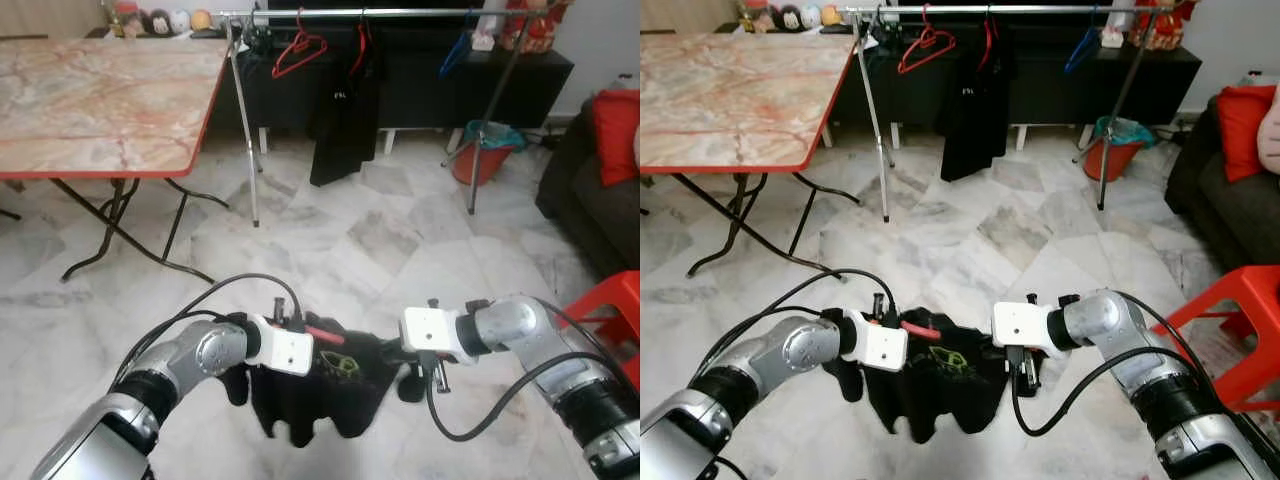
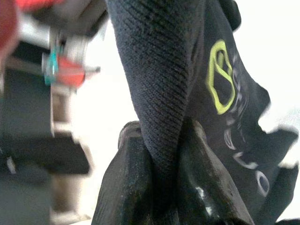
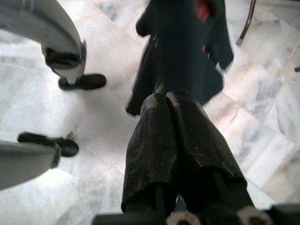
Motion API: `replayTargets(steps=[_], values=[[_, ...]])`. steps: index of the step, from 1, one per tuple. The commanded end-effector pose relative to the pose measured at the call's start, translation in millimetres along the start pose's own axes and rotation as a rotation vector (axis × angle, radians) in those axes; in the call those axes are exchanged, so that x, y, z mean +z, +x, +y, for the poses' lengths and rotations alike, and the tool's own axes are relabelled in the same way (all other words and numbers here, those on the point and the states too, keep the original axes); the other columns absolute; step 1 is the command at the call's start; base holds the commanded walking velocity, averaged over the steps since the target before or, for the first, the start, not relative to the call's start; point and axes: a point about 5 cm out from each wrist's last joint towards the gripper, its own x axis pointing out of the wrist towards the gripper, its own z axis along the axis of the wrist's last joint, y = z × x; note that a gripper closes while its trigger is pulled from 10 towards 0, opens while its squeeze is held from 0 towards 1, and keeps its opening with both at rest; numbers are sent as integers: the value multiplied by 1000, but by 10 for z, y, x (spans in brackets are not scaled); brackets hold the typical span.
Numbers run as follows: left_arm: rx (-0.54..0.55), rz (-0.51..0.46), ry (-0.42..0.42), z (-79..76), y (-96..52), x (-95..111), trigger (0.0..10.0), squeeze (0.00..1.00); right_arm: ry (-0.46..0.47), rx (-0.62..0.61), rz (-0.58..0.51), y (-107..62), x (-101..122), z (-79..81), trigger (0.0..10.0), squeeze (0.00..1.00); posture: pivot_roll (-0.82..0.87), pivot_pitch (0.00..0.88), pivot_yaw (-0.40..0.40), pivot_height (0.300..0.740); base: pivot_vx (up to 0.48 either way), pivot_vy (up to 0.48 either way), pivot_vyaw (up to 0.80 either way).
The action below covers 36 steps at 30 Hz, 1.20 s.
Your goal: Hang hanger
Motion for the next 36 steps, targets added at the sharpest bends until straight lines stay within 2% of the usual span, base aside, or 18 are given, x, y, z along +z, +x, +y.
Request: replayTargets(steps=[1,4,5,6,11,12,15,24,25,26,27,33,34,36], values=[[-7,-25,94,50,15,54,10000,0,-25,-4,-11,-65,52,-35,10000,0,5,52,-36,740,0,0,0],[1,-34,125,67,34,75,10000,0,-36,-2,2,-81,57,-53,10000,0,5,52,-36,740,0,0,0],[7,-40,143,79,41,87,10000,0,-36,1,7,-87,54,-59,10000,333,5,52,-36,740,0,0,0],[16,-56,161,93,56,113,10000,0,-36,6,13,-96,45,-64,10000,1000,5,52,-36,740,0,0,0],[41,-113,194,116,87,204,10000,0,-67,25,81,-113,-28,-56,10000,1000,5,52,-36,740,0,0,0],[63,-153,203,138,90,261,10000,0,-78,45,119,-104,-83,-28,10000,1000,6,56,-38,740,0,0,0],[105,-206,203,194,78,329,10000,0,-90,76,130,-68,-117,18,10000,1000,6,56,-38,740,0,0,0],[110,-224,196,202,63,337,10000,0,-67,80,147,-17,-199,41,10000,1000,10,56,-38,740,0,0,0],[110,-226,195,199,64,340,10000,0,-65,72,144,-16,-203,38,10000,949,10,56,-38,740,0,0,0],[110,-228,194,198,61,342,10000,0,-64,66,143,-15,-206,33,10000,949,13,57,-37,740,0,0,0],[112,-232,190,195,62,349,10000,0,-72,68,142,-12,-213,37,10000,0,13,57,-37,740,0,0,0],[128,-241,173,218,72,370,10000,0,-57,57,117,-1,-222,39,10000,0,14,58,-37,740,0,0,0],[132,-242,170,226,73,373,10000,0,-43,51,102,2,-216,34,10000,1000,14,58,-37,740,0,0,0],[134,-244,167,224,76,378,10000,0,-34,51,77,-1,-200,30,10000,1000,14,58,-36,740,0,0,0]])
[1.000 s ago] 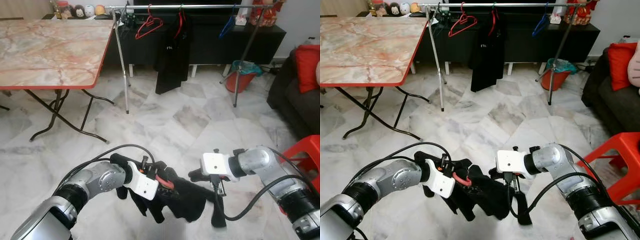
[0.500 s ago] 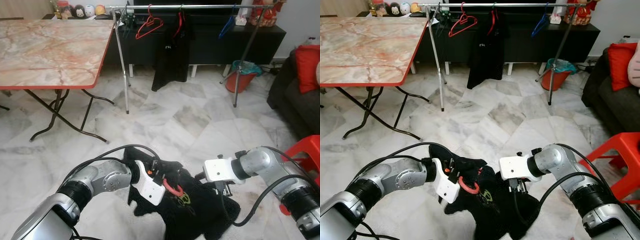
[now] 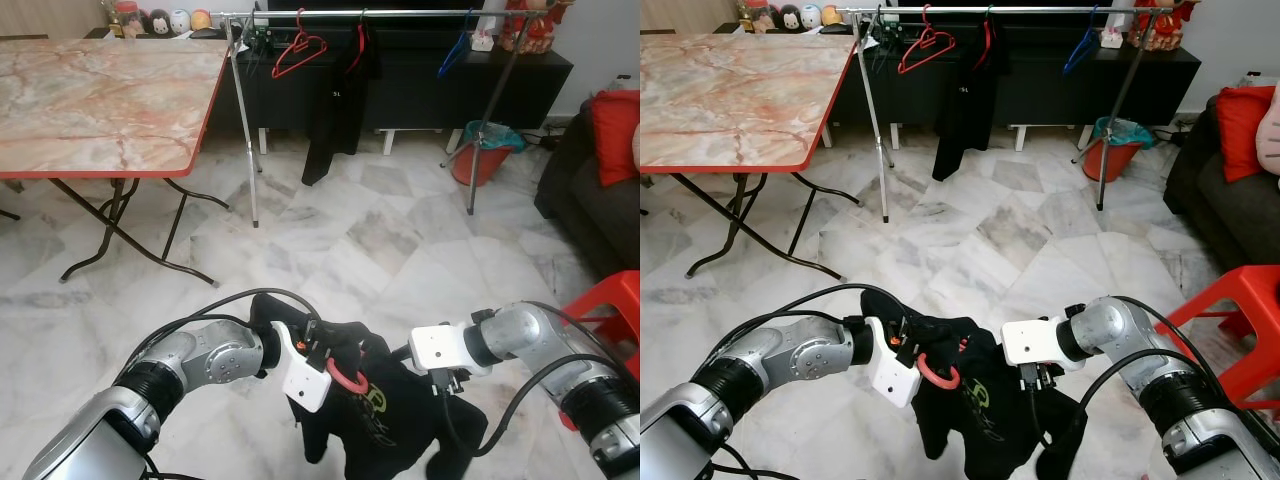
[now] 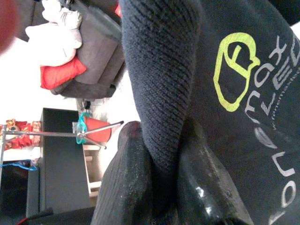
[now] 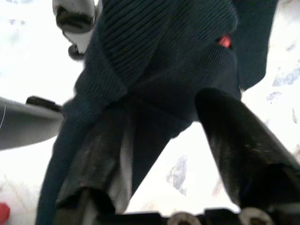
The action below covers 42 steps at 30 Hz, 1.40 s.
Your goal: Hang hanger
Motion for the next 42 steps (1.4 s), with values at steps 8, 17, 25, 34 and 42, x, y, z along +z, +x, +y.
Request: replayTargets(steps=[8,17,25,34,42], values=[[101,-45,-24,168,29,67,10000,0,-37,-41,-76,-11,88,-62,10000,1000,12,60,-35,740,0,0,0],[111,-54,-38,193,31,79,10000,0,-35,74,-121,67,94,86,10000,0,15,60,-35,740,0,0,0],[127,-74,-55,226,53,115,10000,0,4,147,-169,87,87,163,10000,0,19,60,-38,740,0,0,0],[164,-128,-75,343,76,201,10000,0,79,199,-175,98,30,215,10000,0,21,62,-38,740,0,0,0],[181,-176,-85,428,83,274,10000,0,144,271,-181,70,-24,297,0,0,22,62,-36,740,0,0,0]])
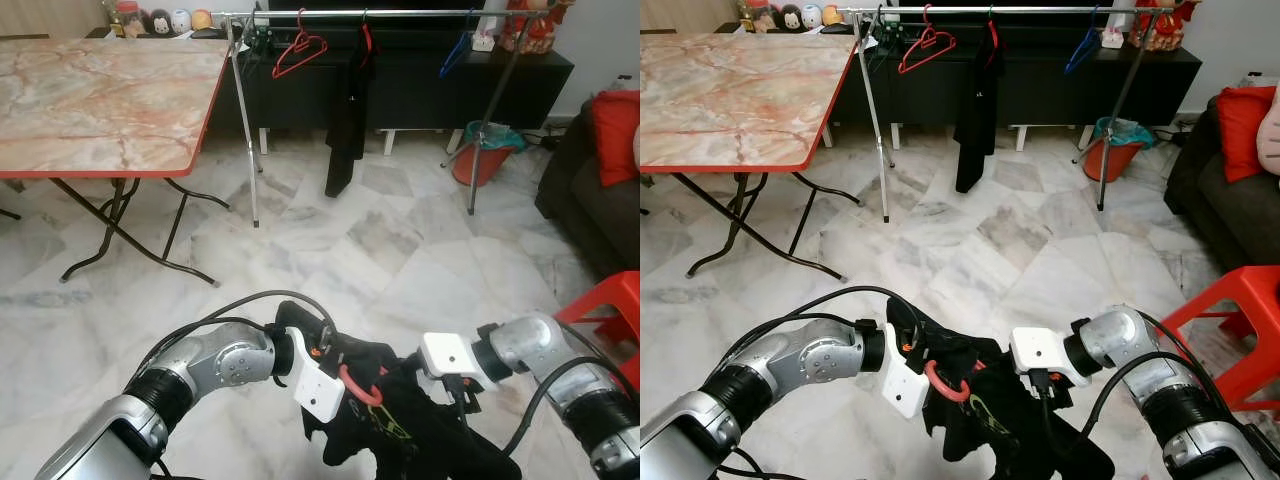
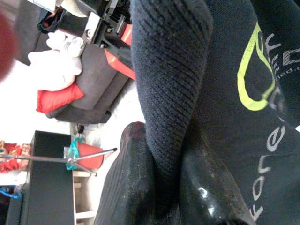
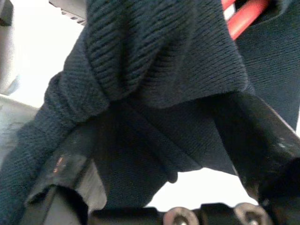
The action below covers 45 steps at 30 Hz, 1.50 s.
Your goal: Hang hanger
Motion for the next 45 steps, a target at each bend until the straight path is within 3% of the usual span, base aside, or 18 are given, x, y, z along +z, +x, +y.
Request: replayTargets(steps=[1,8,20,26,30,39,45], values=[[189,-51,-14,325,-6,74,10000,0,-2,70,-11,102,8,72,0,0,22,62,-36,740,0,0,0],[189,-81,-28,356,13,139,10000,0,1,55,0,118,-6,67,0,0,24,63,-34,740,0,0,0],[179,-48,-53,325,9,111,10000,0,-18,-18,30,99,-6,-4,0,0,22,64,-34,740,0,0,0],[135,162,-59,222,-65,-149,10000,0,-93,-144,136,-7,0,-123,0,0,21,64,-33,740,0,0,0],[102,197,-68,157,-75,-190,10000,0,-121,-176,145,-47,36,-157,0,0,21,64,-33,740,0,0,0],[-36,378,-64,-70,-100,-376,10000,0,-207,-297,198,-202,155,-294,0,0,14,62,-31,740,0,0,0],[-87,399,-86,-173,-79,-384,10000,0,-234,-349,148,-255,298,-364,0,0,14,62,-31,740,0,0,0]])
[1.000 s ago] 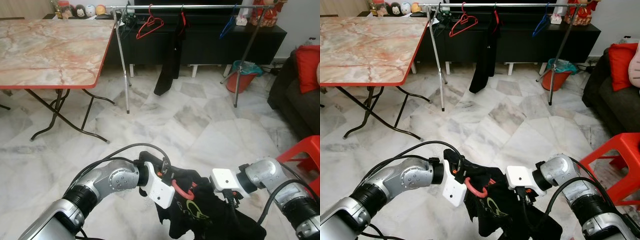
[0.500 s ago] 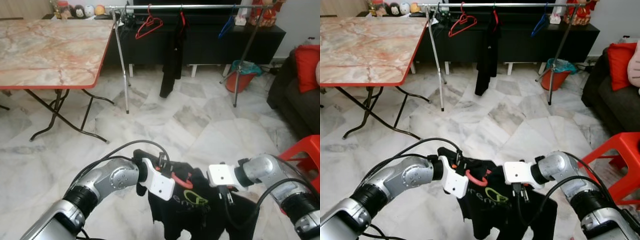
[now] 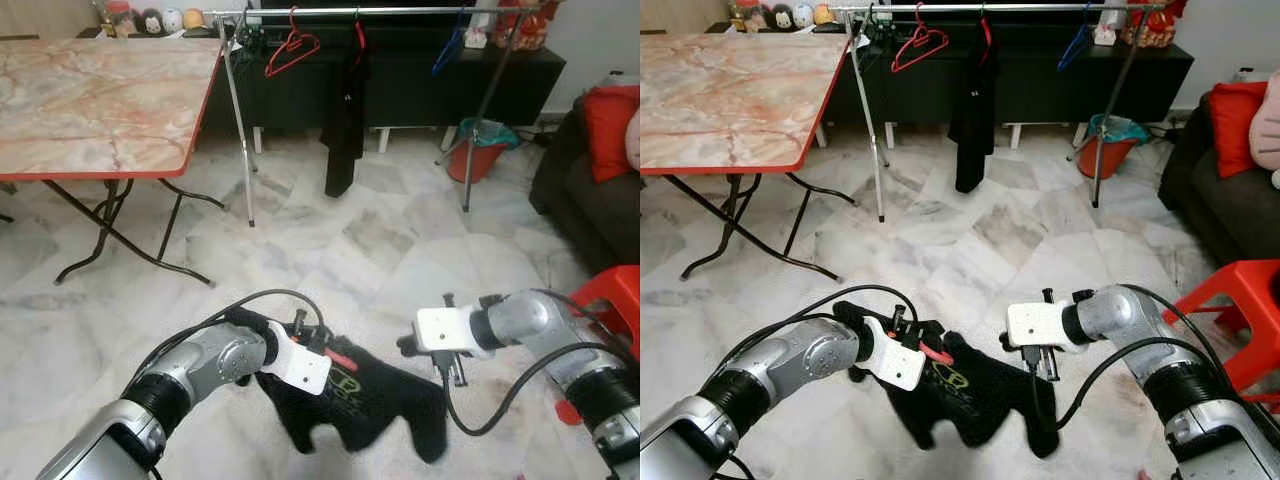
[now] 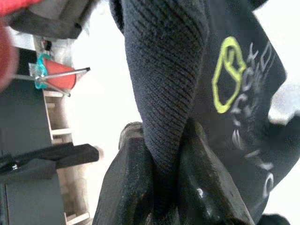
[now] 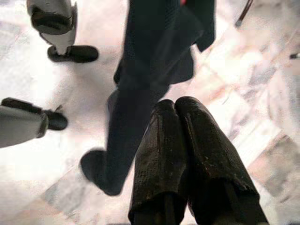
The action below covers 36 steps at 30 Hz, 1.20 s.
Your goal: Hang hanger
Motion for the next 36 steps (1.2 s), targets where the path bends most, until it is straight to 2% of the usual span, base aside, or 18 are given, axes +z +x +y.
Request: replayTargets(steps=[1,4,8,9,10,17,18,19,21,31,32,33,34,36], values=[[-4,-11,7,22,23,35,10000,0,-19,-22,-31,-52,83,-72,0,0,14,62,-31,740,0,0,0],[3,52,-20,17,30,-31,10000,0,-40,11,-19,-49,100,-27,0,0,14,62,-31,740,0,0,0],[37,107,-117,36,33,-106,10000,0,-46,-20,-34,-4,138,-22,0,0,9,62,-30,740,0,0,0],[53,114,-146,47,36,-113,10000,0,-32,-38,-49,17,151,-25,10000,0,9,62,-30,740,0,0,0],[75,119,-191,59,41,-117,10000,0,-10,-52,-74,46,173,-14,10000,0,10,62,-31,740,0,0,0],[117,140,-290,74,50,-140,10000,0,42,-44,-121,117,220,64,10000,0,7,59,-31,740,0,0,0],[126,141,-305,82,50,-143,10000,0,54,-47,-132,122,223,65,10000,51,7,59,-31,740,0,0,0],[138,135,-322,97,49,-139,10000,0,70,-55,-143,130,227,63,10000,1000,8,59,-31,740,0,0,0],[160,116,-357,129,44,-122,10000,0,73,-55,-152,145,232,83,10000,1000,11,59,-33,740,0,0,0],[139,51,-365,112,46,-38,10000,0,86,-86,-149,166,206,44,10000,1000,12,48,-34,740,0,0,0],[128,30,-367,107,49,-10,10000,0,75,-99,-148,178,203,33,10000,125,16,43,-34,740,0,0,0],[119,19,-373,97,52,5,10000,0,67,-105,-149,188,205,32,10000,125,16,43,-34,740,0,0,0],[120,23,-371,96,54,5,10000,0,75,-103,-152,198,203,34,10000,0,16,43,-34,740,0,0,0],[122,25,-369,94,62,16,10000,0,85,-93,-152,228,199,50,10000,0,17,41,-34,740,0,0,0]])
